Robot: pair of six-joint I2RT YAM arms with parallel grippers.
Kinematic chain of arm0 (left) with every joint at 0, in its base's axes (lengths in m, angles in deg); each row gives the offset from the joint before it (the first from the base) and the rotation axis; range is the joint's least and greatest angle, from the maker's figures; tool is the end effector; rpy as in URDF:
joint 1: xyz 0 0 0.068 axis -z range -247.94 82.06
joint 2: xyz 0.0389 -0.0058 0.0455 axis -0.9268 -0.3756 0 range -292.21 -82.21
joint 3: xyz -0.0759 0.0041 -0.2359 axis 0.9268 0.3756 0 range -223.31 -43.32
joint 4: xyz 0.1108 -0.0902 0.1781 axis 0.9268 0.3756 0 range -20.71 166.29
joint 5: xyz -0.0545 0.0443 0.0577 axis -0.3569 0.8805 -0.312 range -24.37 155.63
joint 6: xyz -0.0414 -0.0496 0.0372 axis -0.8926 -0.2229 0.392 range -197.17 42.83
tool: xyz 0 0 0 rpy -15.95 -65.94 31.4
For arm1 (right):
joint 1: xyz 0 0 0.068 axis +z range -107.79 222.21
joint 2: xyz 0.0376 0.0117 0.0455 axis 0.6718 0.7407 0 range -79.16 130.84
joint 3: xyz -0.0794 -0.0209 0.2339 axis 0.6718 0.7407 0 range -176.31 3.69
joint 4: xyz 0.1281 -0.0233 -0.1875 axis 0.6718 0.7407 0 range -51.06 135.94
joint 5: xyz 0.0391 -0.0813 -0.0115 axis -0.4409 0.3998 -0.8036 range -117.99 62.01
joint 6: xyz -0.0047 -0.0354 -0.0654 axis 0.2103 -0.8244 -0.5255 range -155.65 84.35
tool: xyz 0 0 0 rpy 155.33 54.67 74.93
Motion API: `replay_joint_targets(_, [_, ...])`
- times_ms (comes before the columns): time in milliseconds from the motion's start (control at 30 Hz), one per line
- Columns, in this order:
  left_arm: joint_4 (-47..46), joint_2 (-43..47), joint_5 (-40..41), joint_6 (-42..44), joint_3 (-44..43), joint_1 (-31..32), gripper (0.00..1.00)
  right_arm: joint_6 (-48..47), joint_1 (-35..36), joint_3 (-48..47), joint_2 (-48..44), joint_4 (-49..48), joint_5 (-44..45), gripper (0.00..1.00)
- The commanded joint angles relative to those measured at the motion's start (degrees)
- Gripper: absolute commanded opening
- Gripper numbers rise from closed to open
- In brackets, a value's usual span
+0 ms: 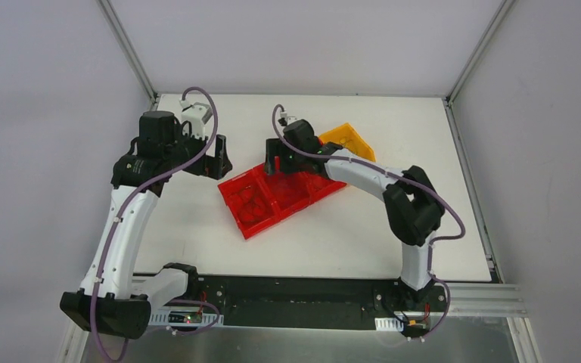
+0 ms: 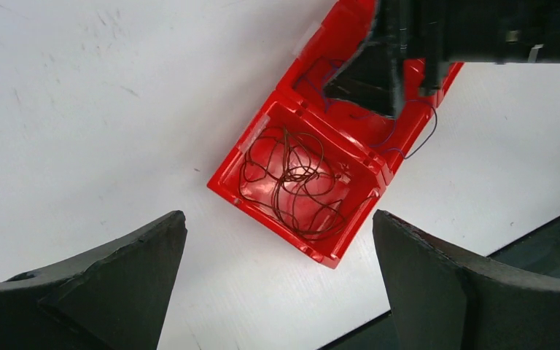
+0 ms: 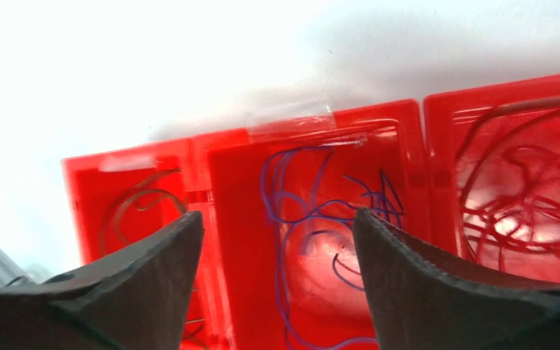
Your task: Untangle the cables
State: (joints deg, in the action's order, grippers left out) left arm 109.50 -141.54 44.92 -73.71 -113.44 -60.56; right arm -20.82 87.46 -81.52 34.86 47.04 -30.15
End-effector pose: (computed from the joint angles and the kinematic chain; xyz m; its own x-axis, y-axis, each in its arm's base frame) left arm 0.2038 -0.0487 0.3513 -0.4606 0.1166 -0.8799 0.4543 0.8826 -0.1208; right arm 0.3070 0.3130 0.2008 -0.5957 -0.2377 -0.7672 -0.5984 0.7686 0.2265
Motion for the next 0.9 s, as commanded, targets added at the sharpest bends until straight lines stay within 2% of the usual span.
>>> replay_joint_targets(0, [9.46,-6.45,-1.75,-0.85,-7.6,-0.83,0.99,-5.69,-0.26,1.53,-12.55,-1.15,-3.5,0.85])
replay_joint_targets(100, [15.16,-12.57,-0.4,-1.97,-13.26,-0.87,0.99,-8.1,-1.68,2.27,-17.98,2.34,-2.81,0.99])
replay_joint_targets(300, [20.97,-18.04,-5.22,0.46,-17.58,-1.22,0.99,-13.49,-8.37,0.29,-24.69,15.23,-7.34,0.99])
replay_joint_targets(467, [21.17,-14.84,-2.9,-0.33,-10.69,-1.16,0.99,-17.09,-17.85,8.19,-35.35,18.02,-15.7,0.99])
replay_joint_targets(700, [20.69,-8.94,4.6,-1.03,-1.44,-1.22,0.99,-16.63,-28.46,20.4,-47.25,19.42,-13.65,1.0])
replay_joint_targets(867, [20.4,-7.13,5.8,-0.45,2.18,-1.18,0.99,-16.99,-31.19,27.08,-52.49,19.56,-12.45,0.99])
